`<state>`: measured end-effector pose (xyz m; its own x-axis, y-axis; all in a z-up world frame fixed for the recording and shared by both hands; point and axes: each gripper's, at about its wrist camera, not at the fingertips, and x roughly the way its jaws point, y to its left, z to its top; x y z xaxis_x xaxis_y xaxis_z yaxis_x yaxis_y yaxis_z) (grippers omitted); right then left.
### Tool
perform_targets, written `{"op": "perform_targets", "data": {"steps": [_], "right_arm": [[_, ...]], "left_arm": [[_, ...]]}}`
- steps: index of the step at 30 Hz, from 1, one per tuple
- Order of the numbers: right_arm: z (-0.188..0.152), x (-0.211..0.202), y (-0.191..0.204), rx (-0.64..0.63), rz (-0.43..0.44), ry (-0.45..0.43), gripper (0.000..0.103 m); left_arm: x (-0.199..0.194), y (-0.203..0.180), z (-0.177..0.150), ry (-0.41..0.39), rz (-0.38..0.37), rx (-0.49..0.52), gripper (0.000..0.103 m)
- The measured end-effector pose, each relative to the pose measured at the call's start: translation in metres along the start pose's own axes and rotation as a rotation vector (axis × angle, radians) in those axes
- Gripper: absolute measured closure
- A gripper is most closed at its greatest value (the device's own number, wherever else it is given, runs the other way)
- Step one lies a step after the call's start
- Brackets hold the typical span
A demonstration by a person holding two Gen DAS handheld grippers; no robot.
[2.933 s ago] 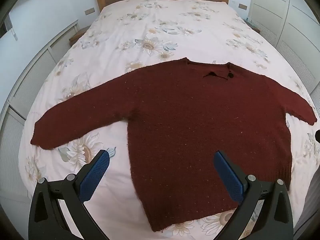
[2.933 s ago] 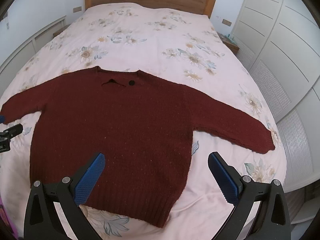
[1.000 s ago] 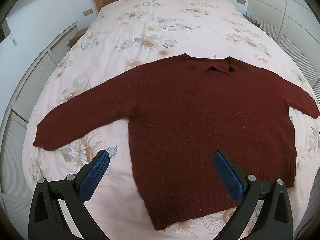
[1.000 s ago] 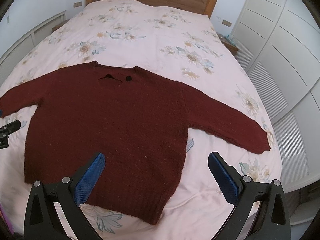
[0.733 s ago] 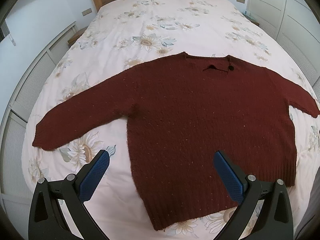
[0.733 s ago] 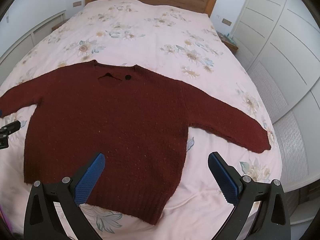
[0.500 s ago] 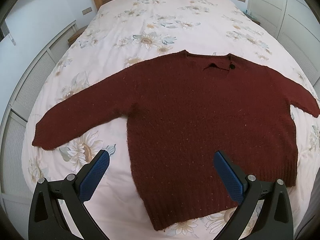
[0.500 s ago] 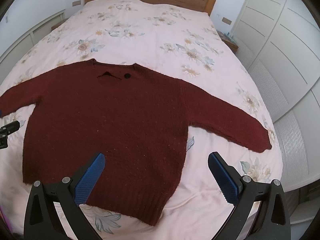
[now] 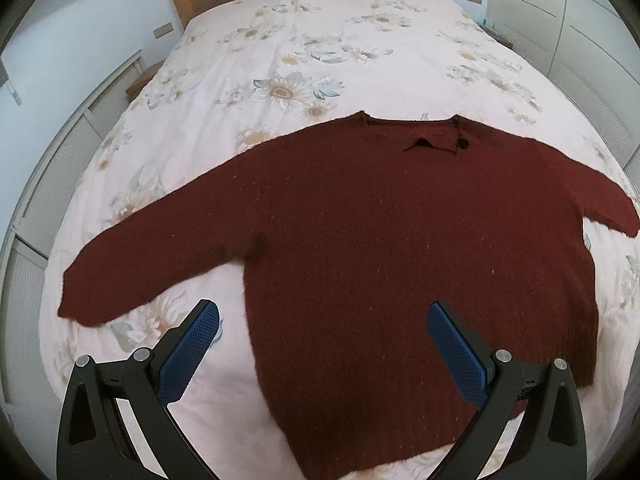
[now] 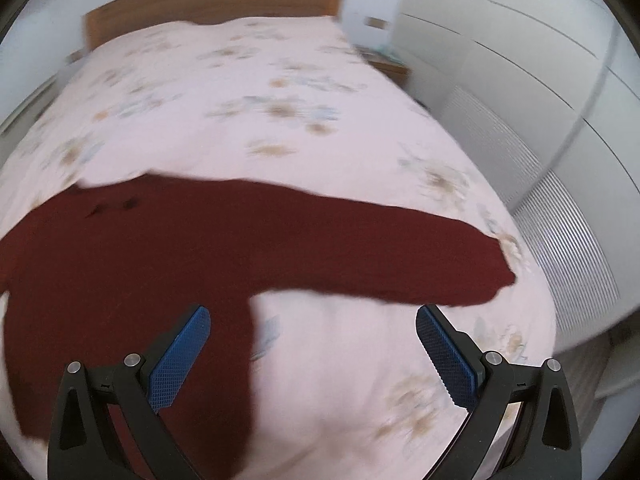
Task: Fold small clothes
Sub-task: 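Grasp the ribbed cuff of one sweater sleeve with the right tool, then carry the sleeve across the sweater body with the right tool and release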
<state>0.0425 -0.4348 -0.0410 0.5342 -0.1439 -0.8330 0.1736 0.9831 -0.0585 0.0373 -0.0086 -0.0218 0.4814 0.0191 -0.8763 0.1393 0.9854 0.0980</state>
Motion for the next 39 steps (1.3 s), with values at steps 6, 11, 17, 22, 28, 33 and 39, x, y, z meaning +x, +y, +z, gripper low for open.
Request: {"op": "perform_targets", "data": {"steps": [6,11,17,22,28,33,39], "right_arm": [[0.019,0.076,-0.088,0.146,-0.113,0.069,0.0],[0.014,0.134,-0.151,0.324,-0.102,0.165,0.001],[-0.008,0.191,-0.202,0.521,-0.097,0.264,0.001],[-0.03,0.216,-0.224,0.668,-0.012,0.3,0.001],[-0.019,0.21,-0.228,0.653,0.0,0.287,0.05],[0.0,0.194,-0.231,0.654,0.062,0.239,0.087],[0.033,0.141,-0.197,0.508,0.096,0.101,0.088]], "left_arm": [[0.022,-0.001,0.014,0.031,0.042,0.025,0.001],[0.042,-0.001,0.02,0.056,0.047,0.033,0.001],[0.061,-0.003,0.024,0.088,0.028,0.022,0.001],[0.07,-0.005,0.026,0.093,0.014,0.013,0.001],[0.077,-0.004,0.025,0.103,0.016,0.008,0.001],[0.081,-0.002,0.024,0.111,0.005,0.002,0.001],[0.084,0.002,0.024,0.113,-0.005,-0.022,0.001]]}}
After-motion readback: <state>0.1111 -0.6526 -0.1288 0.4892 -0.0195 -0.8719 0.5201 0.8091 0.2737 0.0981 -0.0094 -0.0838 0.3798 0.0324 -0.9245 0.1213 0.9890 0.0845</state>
